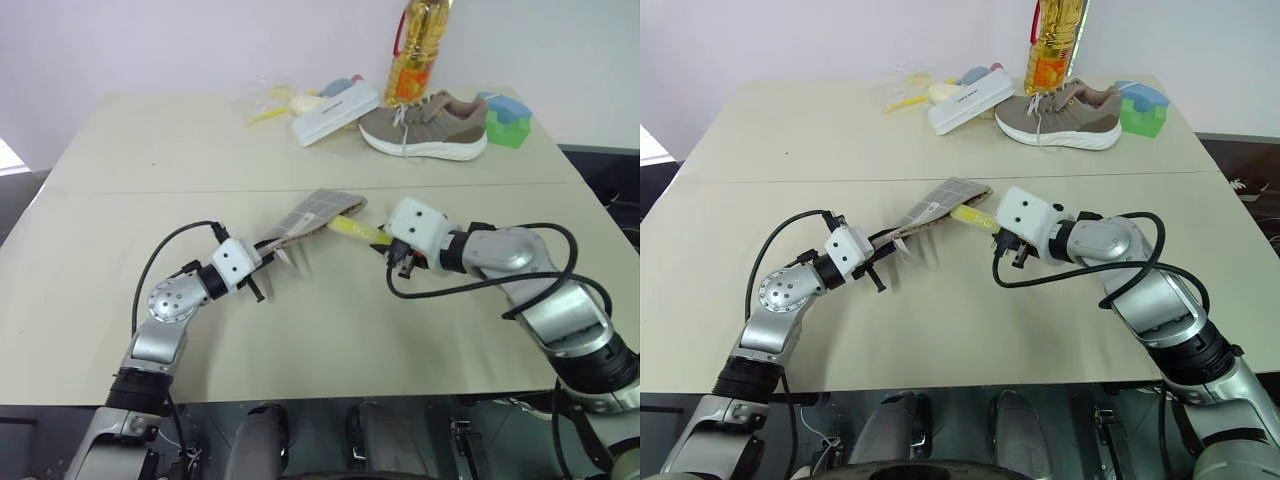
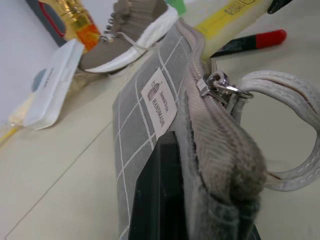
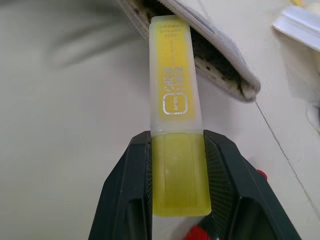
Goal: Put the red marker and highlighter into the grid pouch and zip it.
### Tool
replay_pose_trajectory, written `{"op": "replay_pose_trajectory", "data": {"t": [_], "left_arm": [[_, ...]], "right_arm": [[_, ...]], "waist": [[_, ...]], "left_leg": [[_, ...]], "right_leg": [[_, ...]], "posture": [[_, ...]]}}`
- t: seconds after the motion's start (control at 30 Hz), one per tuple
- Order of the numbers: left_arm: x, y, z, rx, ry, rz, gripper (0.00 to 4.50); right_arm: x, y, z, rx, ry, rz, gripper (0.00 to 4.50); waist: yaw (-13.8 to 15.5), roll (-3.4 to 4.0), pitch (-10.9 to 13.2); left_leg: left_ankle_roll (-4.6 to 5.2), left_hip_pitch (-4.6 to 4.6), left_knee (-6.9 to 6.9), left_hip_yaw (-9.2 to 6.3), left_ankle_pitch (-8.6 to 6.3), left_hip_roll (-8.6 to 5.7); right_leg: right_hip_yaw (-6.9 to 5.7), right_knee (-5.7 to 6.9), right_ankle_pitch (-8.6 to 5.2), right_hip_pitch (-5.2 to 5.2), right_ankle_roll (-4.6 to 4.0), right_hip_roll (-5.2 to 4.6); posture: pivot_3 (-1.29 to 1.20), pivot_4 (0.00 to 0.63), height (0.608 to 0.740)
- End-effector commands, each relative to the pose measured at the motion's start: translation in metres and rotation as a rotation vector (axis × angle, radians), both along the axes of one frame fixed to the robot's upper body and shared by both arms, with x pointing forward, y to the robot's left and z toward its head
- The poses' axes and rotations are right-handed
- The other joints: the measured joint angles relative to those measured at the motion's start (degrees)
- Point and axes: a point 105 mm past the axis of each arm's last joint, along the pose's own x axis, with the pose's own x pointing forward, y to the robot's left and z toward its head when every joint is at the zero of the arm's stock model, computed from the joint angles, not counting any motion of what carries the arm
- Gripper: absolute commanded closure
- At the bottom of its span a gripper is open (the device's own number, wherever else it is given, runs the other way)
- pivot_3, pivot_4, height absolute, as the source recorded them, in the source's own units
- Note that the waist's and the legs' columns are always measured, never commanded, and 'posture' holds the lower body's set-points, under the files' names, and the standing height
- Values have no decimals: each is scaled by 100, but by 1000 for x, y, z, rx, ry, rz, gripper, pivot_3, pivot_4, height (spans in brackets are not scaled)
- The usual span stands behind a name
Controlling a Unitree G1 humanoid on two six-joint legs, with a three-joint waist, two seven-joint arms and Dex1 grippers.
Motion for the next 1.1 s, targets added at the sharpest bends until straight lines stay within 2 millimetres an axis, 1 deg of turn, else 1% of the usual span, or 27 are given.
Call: {"op": "replay_pose_trajectory", "data": {"t": [0.03,0.27,0.4,0.57,0.63,0.73,0.8,0.83,0.93,0.97,1.03,1.1], "left_arm": [[-15,-17,17,9,-56,-134,4500],[-25,-16,18,59,-32,-218,4500],[-28,-18,21,56,-24,-245,4500],[-26,-17,23,67,-23,-248,4500],[-23,-13,23,75,-21,-235,4500],[-20,-5,22,85,-17,-205,4500],[-17,1,21,91,-14,-179,4500],[-16,4,20,93,-13,-169,4500],[-11,12,18,88,-12,-115,4500],[-10,14,18,85,-14,-98,4500],[-6,18,17,75,-18,-59,4500],[-1,24,17,68,-33,-3,4500]], "right_arm": [[-6,15,11,-51,-68,115,3629],[-14,30,13,-73,-75,215,3629],[-17,38,9,-200,-165,313,3629],[-19,45,6,-206,-192,356,3629],[-19,43,6,-209,-197,355,2579],[-16,40,11,-210,-225,342,1217],[-14,35,22,-195,-259,320,267],[-13,34,28,-171,-267,308,48],[-14,25,49,-23,-243,242,48],[-14,22,53,14,-230,224,48],[-12,15,57,76,-202,176,48],[-9,1,55,121,-156,101,48]], "waist": [[5,0,0],[6,0,0],[6,0,0],[7,0,0],[7,0,0],[9,0,0],[8,0,0],[7,0,0],[7,0,0],[10,0,0],[14,-1,0],[13,-1,0]], "left_leg": [[0,0,0,-1,0,1],[0,0,2,0,0,0],[0,0,2,0,0,0],[0,0,3,2,0,-1],[0,0,4,2,0,-1],[-1,0,4,3,0,-1],[-1,0,4,3,0,-1],[-1,0,4,3,0,-1],[-1,0,4,3,0,0],[-1,0,4,2,0,0],[-1,0,3,1,0,1],[-1,0,4,1,1,1]], "right_leg": [[0,0,0,1,0,0],[0,0,0,1,0,0],[0,0,0,1,0,0],[0,0,0,1,0,0],[0,0,0,1,0,0],[0,0,0,1,0,0],[0,0,0,1,0,0],[0,0,0,1,0,0],[0,1,0,1,0,0],[0,1,0,1,0,0],[0,2,0,2,0,0],[0,1,0,4,0,0]], "posture": [[0,150,740],[0,150,740],[0,150,740],[0,150,740],[0,150,740],[0,150,740],[0,150,740],[0,150,740],[0,150,740],[0,150,740],[0,150,740],[0,150,740]]}}
